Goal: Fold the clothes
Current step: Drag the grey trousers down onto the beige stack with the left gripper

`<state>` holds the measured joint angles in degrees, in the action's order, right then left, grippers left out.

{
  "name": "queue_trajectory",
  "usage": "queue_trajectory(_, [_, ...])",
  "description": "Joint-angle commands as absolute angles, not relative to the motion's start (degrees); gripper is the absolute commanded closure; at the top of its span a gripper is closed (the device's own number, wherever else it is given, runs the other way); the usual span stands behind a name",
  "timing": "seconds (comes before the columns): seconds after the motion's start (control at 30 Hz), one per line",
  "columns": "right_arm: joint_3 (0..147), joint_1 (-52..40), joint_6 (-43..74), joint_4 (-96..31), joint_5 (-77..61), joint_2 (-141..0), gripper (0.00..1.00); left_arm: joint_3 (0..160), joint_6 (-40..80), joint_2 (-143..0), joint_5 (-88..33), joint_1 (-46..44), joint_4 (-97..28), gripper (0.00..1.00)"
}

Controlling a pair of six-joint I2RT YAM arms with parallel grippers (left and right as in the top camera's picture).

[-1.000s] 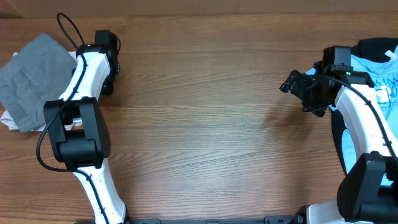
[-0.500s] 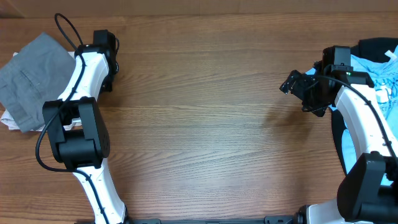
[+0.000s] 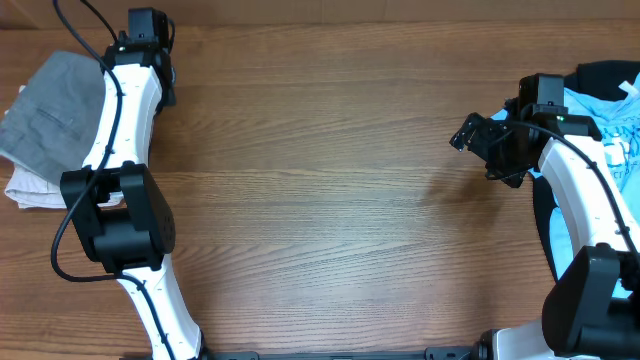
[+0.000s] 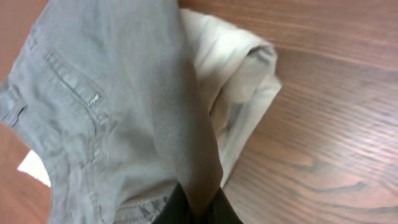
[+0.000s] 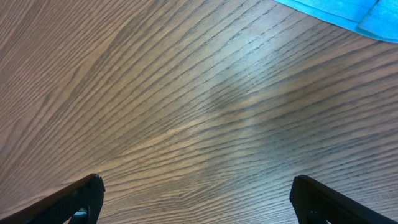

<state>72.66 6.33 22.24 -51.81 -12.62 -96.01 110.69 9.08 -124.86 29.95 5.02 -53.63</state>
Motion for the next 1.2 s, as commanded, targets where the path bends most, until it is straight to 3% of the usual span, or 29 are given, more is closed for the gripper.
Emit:
queue_trajectory(0.0, [73.08, 6.28, 22.11, -51.53, -12.45, -95.74, 0.0, 113.99, 10.98, -125.25, 26.61, 4.91, -52.82, 0.96])
queue_trajectory(0.43, [73.08, 6.28, 22.11, -51.53, -12.45, -95.74, 0.0, 115.13, 24.18, -125.36, 14.28, 5.52, -48.1, 0.96])
queue_trajectory(0.53, [73.08, 6.28, 22.11, -51.53, -12.45, -95.74, 0.0, 114.87, 24.71, -125.73, 12.08, 5.5, -45.78, 0.92])
queue_trajectory(0.6, [73.08, 6.28, 22.11, -51.53, -12.45, -95.74, 0.0, 114.85, 24.69, -126.19, 9.37, 5.52, -44.62, 0.75])
queue_trajectory(0.63, [73.08, 6.28, 22.11, -51.53, -12.45, -95.74, 0.0, 114.85, 24.62, -126.3, 8.27, 5.52, -44.05, 0.58])
queue_trajectory(0.67, [73.08, 6.28, 22.11, -51.53, -12.45, -95.74, 0.0, 114.87, 24.08, -126.32, 7.75, 5.52, -43.62, 0.48])
queue_trajectory(0.8, [73.08, 6.28, 22.11, -51.53, -12.45, -95.74, 0.0, 116.77, 18.24, -124.9, 7.46, 6.11, -43.18, 0.22])
queue_trajectory(0.87, [73.08, 6.28, 22.11, -51.53, -12.45, -95.74, 0.0, 118.98, 16.84, -123.59, 7.7, 7.03, -45.15, 0.19])
queue_trajectory(0.93, [73.08, 6.28, 22.11, -51.55, -12.45, -95.74, 0.0, 121.23, 16.8, -122.02, 7.86, 8.56, -48.01, 0.21])
queue_trajectory(1.0, [73.08, 6.28, 22.11, -51.53, -12.45, -95.74, 0.0, 122.87, 17.5, -120.57, 7.81, 10.81, -50.68, 0.32])
queue_trajectory(1.03, [73.08, 6.28, 22.11, -51.53, -12.45, -95.74, 0.0, 123.26, 17.87, -120.01, 7.84, 12.1, -51.88, 0.44])
queue_trajectory(1.07, [73.08, 6.28, 22.11, -51.53, -12.45, -95.74, 0.0, 123.31, 19.0, -119.31, 7.73, 14.87, -54.0, 0.69])
queue_trajectory(1.17, [73.08, 6.28, 22.11, -51.53, -12.45, -95.74, 0.0, 122.93, 19.49, -119.81, 5.69, 19.31, -57.3, 0.86])
